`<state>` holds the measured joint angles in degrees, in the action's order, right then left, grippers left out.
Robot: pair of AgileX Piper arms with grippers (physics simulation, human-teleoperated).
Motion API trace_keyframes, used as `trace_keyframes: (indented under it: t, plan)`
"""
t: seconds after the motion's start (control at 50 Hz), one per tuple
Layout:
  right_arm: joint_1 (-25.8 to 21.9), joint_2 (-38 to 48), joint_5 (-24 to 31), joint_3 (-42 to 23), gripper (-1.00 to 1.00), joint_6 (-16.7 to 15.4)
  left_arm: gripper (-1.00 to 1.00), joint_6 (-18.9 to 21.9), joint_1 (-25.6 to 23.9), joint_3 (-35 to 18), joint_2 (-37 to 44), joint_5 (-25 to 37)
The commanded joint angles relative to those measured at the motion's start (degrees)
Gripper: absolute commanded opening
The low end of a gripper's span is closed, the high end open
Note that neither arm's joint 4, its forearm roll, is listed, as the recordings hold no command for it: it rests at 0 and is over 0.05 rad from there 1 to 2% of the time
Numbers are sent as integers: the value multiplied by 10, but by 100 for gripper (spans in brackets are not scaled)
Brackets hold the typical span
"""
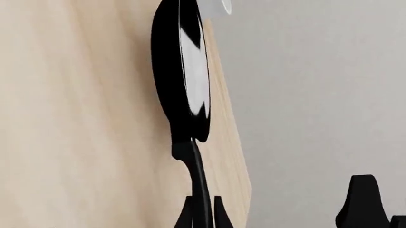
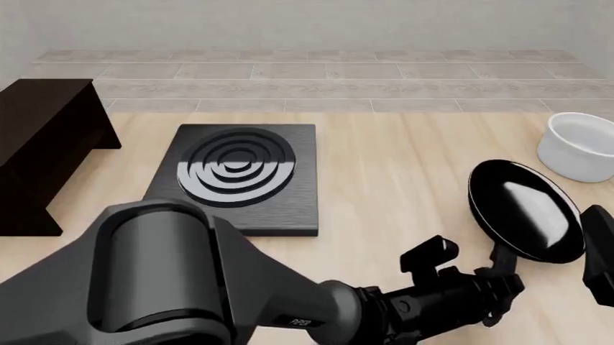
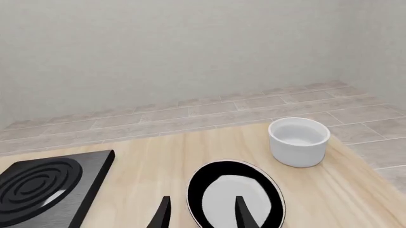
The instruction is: Put the frying pan on top of the cabinet.
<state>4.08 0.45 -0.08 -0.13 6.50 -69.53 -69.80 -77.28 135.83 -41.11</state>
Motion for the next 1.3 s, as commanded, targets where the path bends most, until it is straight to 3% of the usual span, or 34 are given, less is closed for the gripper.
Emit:
trace_keyframes:
  t: [0.02, 0.34, 0.8, 1.3]
  plan:
    - [0, 0, 0, 0, 100, 0, -100, 17, 26, 8, 20, 25]
    - [-2, -1, 0, 0, 100, -2, -100, 60, 53, 34, -40, 37]
    - [-5, -1, -1, 0, 100, -7, -100, 51, 62, 96, -106, -7]
    - [-10, -1, 0, 0, 100, -15, -100, 73, 98, 158, -265, 21]
